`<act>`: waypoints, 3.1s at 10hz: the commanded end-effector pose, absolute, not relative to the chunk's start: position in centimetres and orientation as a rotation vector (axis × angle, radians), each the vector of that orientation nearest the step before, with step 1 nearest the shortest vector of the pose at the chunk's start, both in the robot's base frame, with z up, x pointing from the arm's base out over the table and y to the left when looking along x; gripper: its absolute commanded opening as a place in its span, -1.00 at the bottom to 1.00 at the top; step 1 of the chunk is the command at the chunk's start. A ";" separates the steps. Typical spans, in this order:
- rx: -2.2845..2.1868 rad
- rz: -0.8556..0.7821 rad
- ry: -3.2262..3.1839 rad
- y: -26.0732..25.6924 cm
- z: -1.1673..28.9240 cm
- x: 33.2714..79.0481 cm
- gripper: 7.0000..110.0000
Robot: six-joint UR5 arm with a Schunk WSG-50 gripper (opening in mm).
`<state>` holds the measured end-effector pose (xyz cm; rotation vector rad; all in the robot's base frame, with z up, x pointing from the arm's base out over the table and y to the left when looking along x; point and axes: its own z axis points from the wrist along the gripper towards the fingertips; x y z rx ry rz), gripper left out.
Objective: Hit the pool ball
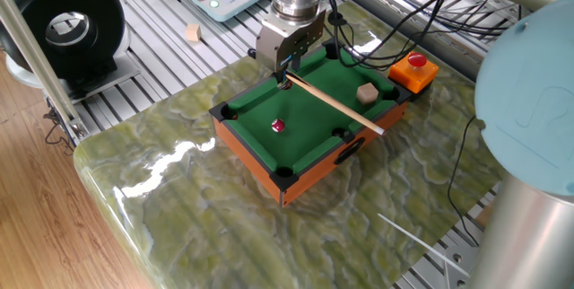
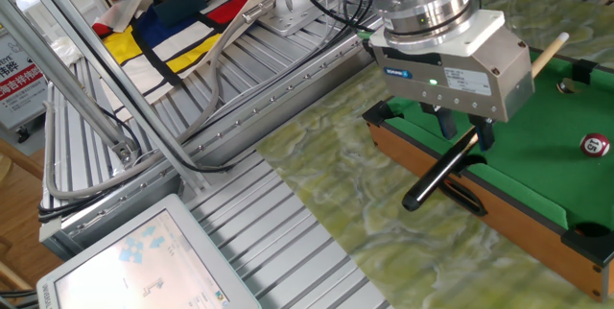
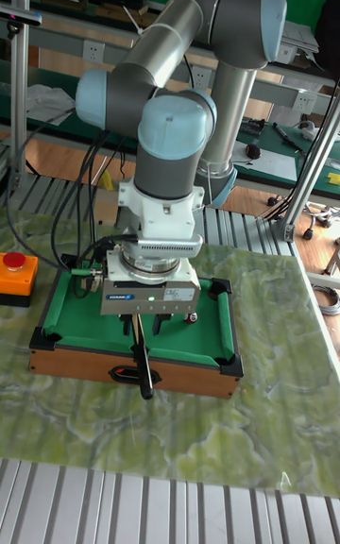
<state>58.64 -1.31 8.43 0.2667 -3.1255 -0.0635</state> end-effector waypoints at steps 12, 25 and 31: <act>0.424 -0.061 -3.257 -0.7 10.6 61.5 -0.28; 0.264 -0.105 -3.200 -1.8 6.5 59.6 -0.28; 0.254 -0.110 -3.204 -1.7 6.5 59.8 -0.28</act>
